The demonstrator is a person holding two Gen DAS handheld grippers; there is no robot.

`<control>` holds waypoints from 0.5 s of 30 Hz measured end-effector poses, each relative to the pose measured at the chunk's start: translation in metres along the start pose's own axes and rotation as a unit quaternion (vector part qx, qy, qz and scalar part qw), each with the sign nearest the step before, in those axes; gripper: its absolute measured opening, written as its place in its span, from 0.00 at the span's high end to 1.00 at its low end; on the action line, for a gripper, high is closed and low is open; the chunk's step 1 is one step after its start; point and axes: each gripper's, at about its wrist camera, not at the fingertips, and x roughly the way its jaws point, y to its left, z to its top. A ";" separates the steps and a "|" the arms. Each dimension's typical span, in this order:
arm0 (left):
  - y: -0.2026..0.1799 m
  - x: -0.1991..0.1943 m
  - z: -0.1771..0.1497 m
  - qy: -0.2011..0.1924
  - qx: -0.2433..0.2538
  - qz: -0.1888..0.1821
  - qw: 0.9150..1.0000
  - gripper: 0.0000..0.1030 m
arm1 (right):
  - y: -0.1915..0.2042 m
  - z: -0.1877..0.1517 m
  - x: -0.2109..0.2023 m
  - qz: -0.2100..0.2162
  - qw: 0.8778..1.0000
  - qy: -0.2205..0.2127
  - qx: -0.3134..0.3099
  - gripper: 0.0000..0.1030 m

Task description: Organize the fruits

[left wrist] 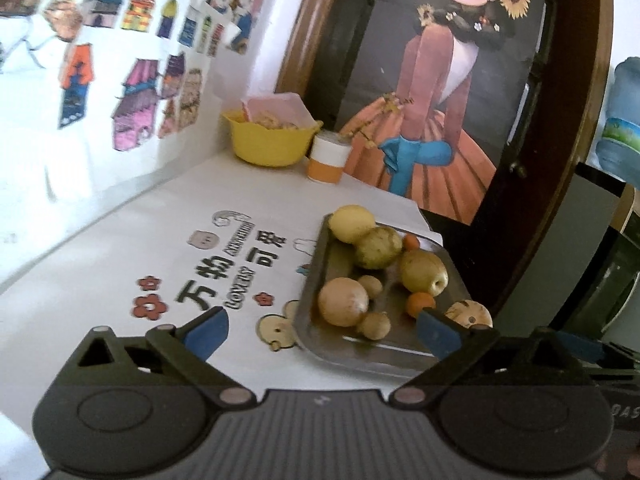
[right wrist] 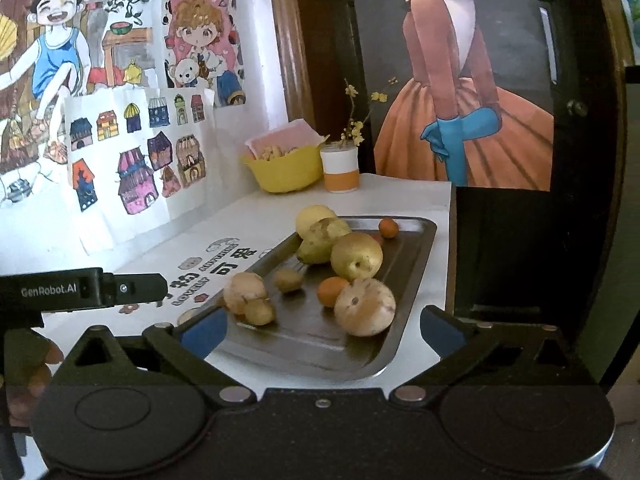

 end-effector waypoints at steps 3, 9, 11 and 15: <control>0.007 -0.011 -0.003 -0.004 0.001 0.006 1.000 0.01 | 0.009 -0.004 -0.012 0.002 1.000 -0.004 0.002 0.01; 0.017 -0.029 -0.016 -0.003 0.017 0.025 1.000 0.01 | 0.032 -0.019 -0.028 0.000 1.000 -0.011 -0.013 0.01; 0.019 -0.036 -0.021 -0.006 0.024 0.033 0.999 0.01 | 0.038 -0.024 -0.031 -0.004 1.000 -0.015 -0.016 0.01; 0.027 -0.048 -0.030 -0.015 0.024 0.045 0.999 0.00 | 0.052 -0.034 -0.035 -0.009 0.999 -0.025 -0.030 0.01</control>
